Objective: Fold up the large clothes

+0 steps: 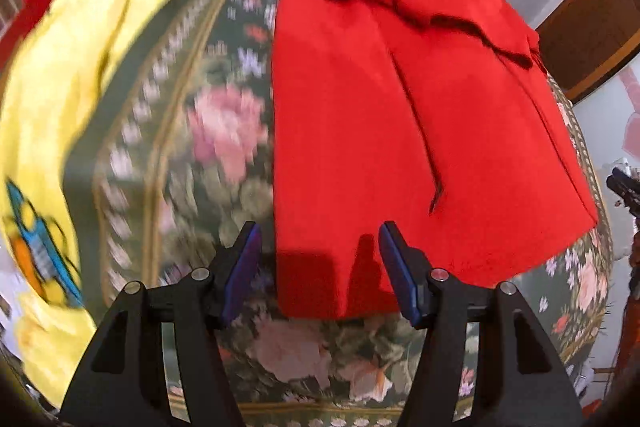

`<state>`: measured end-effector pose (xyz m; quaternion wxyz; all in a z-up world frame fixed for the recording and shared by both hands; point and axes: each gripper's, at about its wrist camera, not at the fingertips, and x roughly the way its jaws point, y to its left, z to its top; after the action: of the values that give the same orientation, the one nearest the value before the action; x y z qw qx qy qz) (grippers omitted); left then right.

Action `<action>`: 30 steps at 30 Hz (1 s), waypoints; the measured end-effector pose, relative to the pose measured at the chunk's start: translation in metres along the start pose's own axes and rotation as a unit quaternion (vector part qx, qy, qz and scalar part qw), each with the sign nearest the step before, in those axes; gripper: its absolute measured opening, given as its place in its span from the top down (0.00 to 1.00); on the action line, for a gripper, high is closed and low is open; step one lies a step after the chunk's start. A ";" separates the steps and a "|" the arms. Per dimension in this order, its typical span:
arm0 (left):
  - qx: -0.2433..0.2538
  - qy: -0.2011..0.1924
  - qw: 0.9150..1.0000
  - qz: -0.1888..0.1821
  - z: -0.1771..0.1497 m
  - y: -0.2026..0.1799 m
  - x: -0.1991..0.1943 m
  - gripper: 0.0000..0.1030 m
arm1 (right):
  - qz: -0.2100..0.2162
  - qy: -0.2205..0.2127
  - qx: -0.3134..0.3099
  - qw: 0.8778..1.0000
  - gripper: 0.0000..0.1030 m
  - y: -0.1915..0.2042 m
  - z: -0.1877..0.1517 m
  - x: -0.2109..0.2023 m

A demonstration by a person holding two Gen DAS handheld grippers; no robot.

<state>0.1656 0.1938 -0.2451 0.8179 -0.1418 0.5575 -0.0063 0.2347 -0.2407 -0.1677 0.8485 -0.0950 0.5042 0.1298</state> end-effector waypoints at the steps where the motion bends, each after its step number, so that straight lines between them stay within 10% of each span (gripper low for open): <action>1: -0.011 0.005 1.000 -0.002 -0.004 0.003 0.003 0.42 | 0.001 0.003 0.010 1.000 0.26 -0.005 -0.004 0.001; 10: -0.070 0.005 0.996 -0.055 -0.032 0.012 0.018 0.42 | 0.059 0.021 0.144 0.988 0.26 -0.047 -0.022 0.015; 19: -0.116 0.014 0.988 -0.099 -0.017 0.015 0.038 0.42 | 0.102 0.074 0.123 0.984 0.26 -0.036 -0.025 0.042; 30: -0.096 -0.010 0.991 -0.097 0.006 0.002 0.039 0.90 | 0.115 0.062 0.169 0.977 0.25 -0.030 -0.010 0.067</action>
<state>0.1860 0.1903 -0.2787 0.8016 -0.2728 0.5312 -0.0309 0.2665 -0.2635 -0.2303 0.7985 0.1009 0.5783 0.1335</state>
